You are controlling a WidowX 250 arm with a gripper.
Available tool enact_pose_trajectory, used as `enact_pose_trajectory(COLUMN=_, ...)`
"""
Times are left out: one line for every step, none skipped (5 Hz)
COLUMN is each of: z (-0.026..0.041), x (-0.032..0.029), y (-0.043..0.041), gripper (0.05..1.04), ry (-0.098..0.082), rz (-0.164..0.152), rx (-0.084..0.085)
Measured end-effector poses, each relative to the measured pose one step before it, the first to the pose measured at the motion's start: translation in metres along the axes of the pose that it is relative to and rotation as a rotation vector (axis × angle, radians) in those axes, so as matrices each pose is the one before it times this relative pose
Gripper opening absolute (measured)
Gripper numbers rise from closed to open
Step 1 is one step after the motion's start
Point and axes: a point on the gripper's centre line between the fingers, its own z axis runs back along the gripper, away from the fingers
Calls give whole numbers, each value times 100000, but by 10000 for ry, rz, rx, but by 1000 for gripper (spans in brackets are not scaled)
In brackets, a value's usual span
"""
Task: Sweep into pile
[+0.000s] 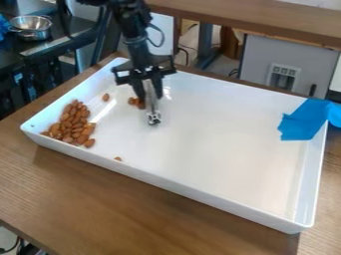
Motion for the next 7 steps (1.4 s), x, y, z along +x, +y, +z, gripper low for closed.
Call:
enact_pose_trajectory(z=-456, x=624, y=887, gripper=370, ry=-456, rz=2251, rx=-277)
enact_pose_trajectory(z=-148, x=400, y=-451, gripper=370, ry=-315, rz=1739, rx=-349)
enact_pose_trajectory(z=113, x=62, y=-408, gripper=370, ry=-10, rz=983, rx=-163)
enact_pose_trajectory(z=-184, x=-600, y=659, gripper=370, ry=135, rz=319, rx=8)
enact_pose_trajectory(z=647, x=-876, y=1758, gripper=370, ry=386, rz=188, rx=86)
enact_pose_trajectory(z=830, x=-731, y=1590, gripper=370, ry=70, rz=-282, rx=-35)
enact_pose_trajectory(z=802, x=-685, y=1423, gripper=370, ry=30, rz=-83, rx=-99)
